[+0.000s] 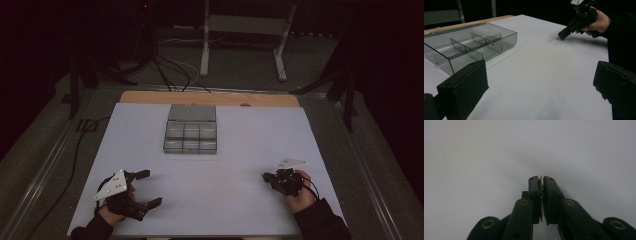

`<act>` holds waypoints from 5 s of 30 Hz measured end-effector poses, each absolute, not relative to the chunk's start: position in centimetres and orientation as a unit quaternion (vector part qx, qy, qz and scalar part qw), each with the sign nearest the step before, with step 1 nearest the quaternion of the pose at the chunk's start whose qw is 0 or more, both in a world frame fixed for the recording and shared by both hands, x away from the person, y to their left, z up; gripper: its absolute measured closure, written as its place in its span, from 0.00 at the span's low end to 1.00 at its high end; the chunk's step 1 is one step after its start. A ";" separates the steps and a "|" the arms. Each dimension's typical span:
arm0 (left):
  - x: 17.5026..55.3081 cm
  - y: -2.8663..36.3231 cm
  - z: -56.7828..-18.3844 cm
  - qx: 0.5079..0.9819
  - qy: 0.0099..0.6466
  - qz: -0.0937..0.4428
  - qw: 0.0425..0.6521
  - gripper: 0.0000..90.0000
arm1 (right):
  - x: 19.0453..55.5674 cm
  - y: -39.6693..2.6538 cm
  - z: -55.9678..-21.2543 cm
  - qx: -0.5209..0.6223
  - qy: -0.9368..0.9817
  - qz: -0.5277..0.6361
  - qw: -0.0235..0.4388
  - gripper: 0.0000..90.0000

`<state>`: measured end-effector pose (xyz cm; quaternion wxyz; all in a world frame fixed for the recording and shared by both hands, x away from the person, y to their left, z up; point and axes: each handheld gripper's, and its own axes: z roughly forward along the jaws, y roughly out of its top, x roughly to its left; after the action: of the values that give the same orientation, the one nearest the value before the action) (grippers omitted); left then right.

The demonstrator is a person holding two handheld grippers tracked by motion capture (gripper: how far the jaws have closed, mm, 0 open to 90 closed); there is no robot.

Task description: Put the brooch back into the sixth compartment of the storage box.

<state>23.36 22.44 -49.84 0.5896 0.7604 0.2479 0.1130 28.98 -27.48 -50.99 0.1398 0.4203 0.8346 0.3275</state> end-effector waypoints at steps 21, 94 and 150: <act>23.4 22.5 -49.9 0.760 0.250 0.112 0.589 0.01 | 28.7 -27.1 -50.6 0.417 0.834 0.337 0.128 0.95; 23.3 22.5 -49.8 0.760 0.251 0.113 0.588 0.01 | 32.6 -20.7 -44.7 0.349 0.848 0.378 0.126 0.94; 23.2 22.6 -49.6 0.757 0.251 0.113 0.593 0.01 | 37.3 -15.6 -41.3 0.318 0.850 0.398 0.134 0.94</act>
<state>23.22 22.64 -49.62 0.5930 0.7565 0.2514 0.1133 37.32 -15.55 -41.34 0.1344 0.3184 0.8498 0.3980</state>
